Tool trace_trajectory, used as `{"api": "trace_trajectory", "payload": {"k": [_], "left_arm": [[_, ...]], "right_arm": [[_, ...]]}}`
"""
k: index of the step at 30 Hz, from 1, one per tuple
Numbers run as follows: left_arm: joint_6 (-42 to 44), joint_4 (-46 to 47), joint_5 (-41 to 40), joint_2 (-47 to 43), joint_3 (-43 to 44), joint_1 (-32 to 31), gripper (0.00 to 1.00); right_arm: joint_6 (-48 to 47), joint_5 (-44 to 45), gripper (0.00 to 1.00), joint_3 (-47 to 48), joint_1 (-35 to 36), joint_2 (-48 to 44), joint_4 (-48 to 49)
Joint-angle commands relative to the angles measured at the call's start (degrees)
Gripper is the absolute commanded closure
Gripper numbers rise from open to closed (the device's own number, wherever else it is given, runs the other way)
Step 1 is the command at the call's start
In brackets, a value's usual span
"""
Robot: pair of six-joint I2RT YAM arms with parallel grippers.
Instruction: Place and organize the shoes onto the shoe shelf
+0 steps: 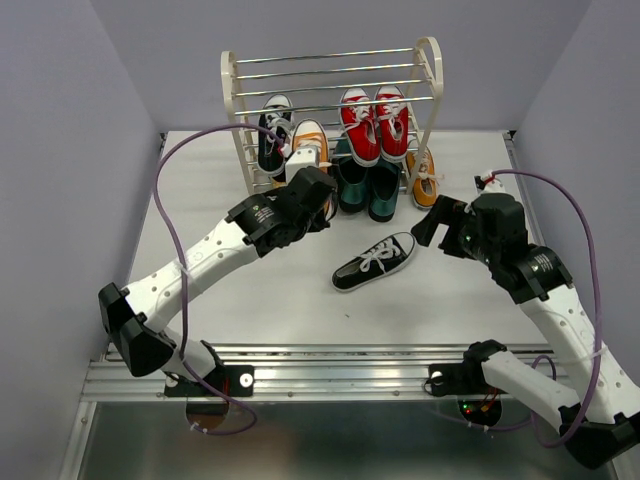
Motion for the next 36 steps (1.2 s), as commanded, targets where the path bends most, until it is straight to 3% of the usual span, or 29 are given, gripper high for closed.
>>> {"api": "trace_trajectory", "payload": {"k": [1,18,24,36], "left_arm": [[4.63,6.59,-0.02,-0.44,3.12,1.12,1.00],[11.04,1.58,8.95,-5.01,9.62,1.21,1.00],[13.67,1.75,10.27,-5.45,15.95,1.21,1.00],[17.90,0.00,6.75,2.46,33.70,2.09,1.00]], "right_arm": [[-0.45,1.00,0.00,2.68,-0.18,-1.39,0.11],[0.07,1.36,0.00,3.39,-0.18,-1.40,-0.59],[0.07,1.18,0.00,3.56,-0.18,-0.96,-0.33],[0.34,1.35,0.00,3.83,-0.18,-1.39,-0.85]]}}
